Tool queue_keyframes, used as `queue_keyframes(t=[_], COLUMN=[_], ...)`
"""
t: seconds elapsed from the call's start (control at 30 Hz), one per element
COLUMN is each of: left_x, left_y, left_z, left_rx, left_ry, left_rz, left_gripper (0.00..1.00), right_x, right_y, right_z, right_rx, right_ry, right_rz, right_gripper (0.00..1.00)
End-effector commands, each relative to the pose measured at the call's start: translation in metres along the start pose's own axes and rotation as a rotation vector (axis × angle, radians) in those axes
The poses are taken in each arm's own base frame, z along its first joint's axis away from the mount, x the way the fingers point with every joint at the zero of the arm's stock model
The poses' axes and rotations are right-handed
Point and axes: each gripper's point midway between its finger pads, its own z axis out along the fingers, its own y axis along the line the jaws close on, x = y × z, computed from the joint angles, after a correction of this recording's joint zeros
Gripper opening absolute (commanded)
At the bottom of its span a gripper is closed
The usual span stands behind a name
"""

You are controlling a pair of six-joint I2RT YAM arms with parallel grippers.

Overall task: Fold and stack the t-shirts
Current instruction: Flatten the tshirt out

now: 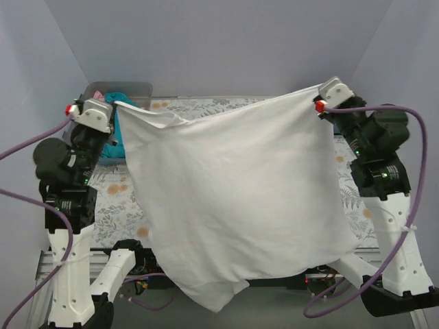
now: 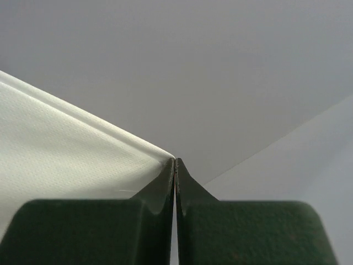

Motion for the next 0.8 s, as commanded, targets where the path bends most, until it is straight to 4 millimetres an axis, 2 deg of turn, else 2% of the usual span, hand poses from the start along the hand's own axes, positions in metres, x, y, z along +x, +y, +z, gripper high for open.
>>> queue_keyframes(t=[0.0, 0.03, 0.1, 0.13, 0.17, 0.2, 0.23, 0.27, 0.3, 0.33, 0.37, 0.4, 0.43, 0.5, 0.53, 0.6, 0.63, 0.67, 0.7, 0.73, 0.77], left_x=[0.103, 0.119, 0.157, 0.187, 0.212, 0.225, 0.258, 0.272, 0.284, 0.315, 0.327, 0.339, 0.375, 0.393, 0.424, 0.438, 0.461, 0.471, 0.468, 0.483, 0.487], left_y=[-0.047, -0.055, -0.071, -0.081, -0.088, -0.09, -0.101, -0.105, -0.105, -0.114, -0.12, -0.125, -0.136, -0.142, -0.149, -0.147, -0.153, -0.15, -0.144, -0.149, -0.143], left_z=[0.002, 0.002, 0.007, 0.006, 0.011, 0.017, 0.019, 0.023, 0.032, 0.039, 0.046, 0.054, 0.056, 0.077, 0.078, 0.1, 0.102, 0.106, 0.123, 0.124, 0.13], left_rx=[0.167, 0.189, 0.245, 0.263, 0.278, 0.284, 0.307, 0.313, 0.298, 0.312, 0.32, 0.33, 0.344, 0.345, 0.344, 0.324, 0.322, 0.3, 0.283, 0.284, 0.256], left_ry=[0.235, 0.264, 0.333, 0.393, 0.445, 0.452, 0.521, 0.538, 0.542, 0.604, 0.62, 0.636, 0.717, 0.737, 0.81, 0.803, 0.843, 0.861, 0.838, 0.86, 0.861], left_rz=[-0.057, -0.081, -0.111, -0.135, -0.159, -0.155, -0.172, -0.176, -0.156, -0.164, -0.149, -0.141, -0.149, -0.14, -0.147, -0.131, -0.135, -0.123, -0.115, -0.119, -0.101], left_gripper=[0.0, 0.0, 0.0, 0.0, 0.0, 0.0, 0.0, 0.0, 0.0, 0.0, 0.0, 0.0, 0.0, 0.0, 0.0, 0.0, 0.0, 0.0, 0.0, 0.0, 0.0], right_x=[0.037, 0.065, 0.094, 0.107, 0.13, 0.146, 0.16, 0.172, 0.193, 0.205, 0.213, 0.236, 0.246, 0.271, 0.277, 0.297, 0.304, 0.309, 0.324, 0.324, 0.328], right_y=[0.044, 0.073, 0.104, 0.117, 0.14, 0.154, 0.166, 0.176, 0.194, 0.202, 0.206, 0.223, 0.23, 0.245, 0.249, 0.261, 0.264, 0.266, 0.274, 0.27, 0.269], right_z=[0.013, 0.018, 0.027, 0.03, 0.03, 0.039, 0.042, 0.047, 0.057, 0.062, 0.07, 0.078, 0.084, 0.098, 0.104, 0.117, 0.122, 0.126, 0.129, 0.137, 0.143], right_rx=[-0.118, -0.181, -0.246, -0.279, -0.329, -0.355, -0.382, -0.399, -0.434, -0.448, -0.457, -0.49, -0.497, -0.525, -0.532, -0.553, -0.556, -0.555, -0.568, -0.557, -0.551], right_ry=[0.022, 0.063, 0.084, 0.098, 0.134, 0.15, 0.178, 0.19, 0.221, 0.242, 0.256, 0.299, 0.317, 0.363, 0.373, 0.402, 0.415, 0.425, 0.453, 0.447, 0.45], right_rz=[-0.027, -0.021, -0.013, -0.017, -0.006, 0.002, 0.01, 0.01, 0.017, 0.022, 0.02, 0.029, 0.032, 0.037, 0.04, 0.03, 0.029, 0.025, 0.017, -0.003, -0.007], right_gripper=[0.01, 0.01, 0.01, 0.01, 0.01, 0.01, 0.01, 0.01, 0.01, 0.01, 0.01, 0.01, 0.01, 0.01, 0.01, 0.01, 0.01, 0.01, 0.01, 0.01, 0.01])
